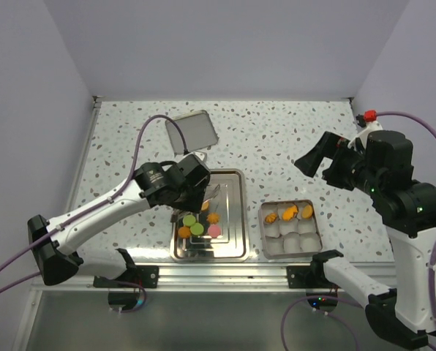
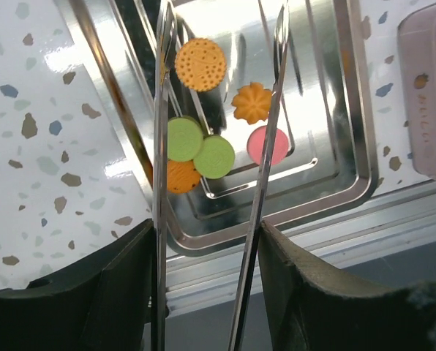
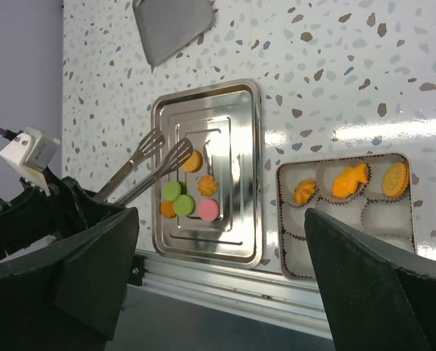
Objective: Pack the cookies
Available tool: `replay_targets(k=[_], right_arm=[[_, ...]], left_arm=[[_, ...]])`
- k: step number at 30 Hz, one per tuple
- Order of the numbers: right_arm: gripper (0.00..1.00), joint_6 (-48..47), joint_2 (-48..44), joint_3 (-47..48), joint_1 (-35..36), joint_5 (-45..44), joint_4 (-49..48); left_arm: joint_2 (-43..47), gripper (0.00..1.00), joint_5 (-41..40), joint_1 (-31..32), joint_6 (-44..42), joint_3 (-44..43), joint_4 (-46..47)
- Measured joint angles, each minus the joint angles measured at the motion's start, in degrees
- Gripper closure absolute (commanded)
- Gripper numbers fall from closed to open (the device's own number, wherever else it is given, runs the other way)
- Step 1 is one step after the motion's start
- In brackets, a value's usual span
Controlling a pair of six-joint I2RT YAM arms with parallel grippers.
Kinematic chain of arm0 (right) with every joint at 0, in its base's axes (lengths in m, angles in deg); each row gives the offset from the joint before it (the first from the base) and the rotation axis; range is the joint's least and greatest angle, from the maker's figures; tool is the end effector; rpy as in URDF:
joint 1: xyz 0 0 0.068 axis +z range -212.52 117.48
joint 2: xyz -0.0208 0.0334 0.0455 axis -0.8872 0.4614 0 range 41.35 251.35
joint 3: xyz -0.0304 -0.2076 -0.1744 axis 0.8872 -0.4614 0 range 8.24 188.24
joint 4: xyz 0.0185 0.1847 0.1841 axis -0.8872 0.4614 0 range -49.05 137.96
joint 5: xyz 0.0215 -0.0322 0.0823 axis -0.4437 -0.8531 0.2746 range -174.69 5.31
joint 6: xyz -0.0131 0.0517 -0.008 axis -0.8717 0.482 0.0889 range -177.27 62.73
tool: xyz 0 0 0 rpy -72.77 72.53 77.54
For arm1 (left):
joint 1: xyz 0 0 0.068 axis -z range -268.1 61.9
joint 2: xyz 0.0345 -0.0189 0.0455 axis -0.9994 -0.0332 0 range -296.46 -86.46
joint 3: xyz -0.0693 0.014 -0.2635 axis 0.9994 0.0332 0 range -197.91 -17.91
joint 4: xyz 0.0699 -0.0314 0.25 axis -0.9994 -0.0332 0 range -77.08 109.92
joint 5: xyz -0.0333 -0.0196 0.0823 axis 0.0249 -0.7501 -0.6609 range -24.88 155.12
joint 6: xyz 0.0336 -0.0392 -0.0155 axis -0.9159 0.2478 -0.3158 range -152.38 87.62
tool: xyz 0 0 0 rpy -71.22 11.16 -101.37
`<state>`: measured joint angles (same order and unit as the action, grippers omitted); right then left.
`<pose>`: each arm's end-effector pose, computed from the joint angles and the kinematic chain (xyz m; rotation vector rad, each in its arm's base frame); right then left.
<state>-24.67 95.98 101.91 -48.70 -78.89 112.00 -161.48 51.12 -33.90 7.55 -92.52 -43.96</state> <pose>0.1084 0.0304 0.4717 0.2954 2.1628 0.5782 0.1499 -0.1932 0.3291 0.2557 2.6405 -0.2214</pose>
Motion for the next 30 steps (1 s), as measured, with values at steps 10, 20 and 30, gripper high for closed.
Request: replay_targets(k=[10,20,30], right_arm=[[0.01,-0.02,0.09,-0.61,0.0,1.07,-0.15],[0.01,-0.02,0.11,-1.4,0.0,1.25,-0.42],[0.01,-0.04,0.04,-2.29,0.0,1.22,-0.52]], left_arm=[[0.9,0.34,-0.79,-0.07,0.2,5.84,-1.77],[-0.59,0.35,-0.17,-0.07,0.11,7.26,-0.46],[-2.99,0.44,0.52,-0.07,-0.04,9.4,1.2]])
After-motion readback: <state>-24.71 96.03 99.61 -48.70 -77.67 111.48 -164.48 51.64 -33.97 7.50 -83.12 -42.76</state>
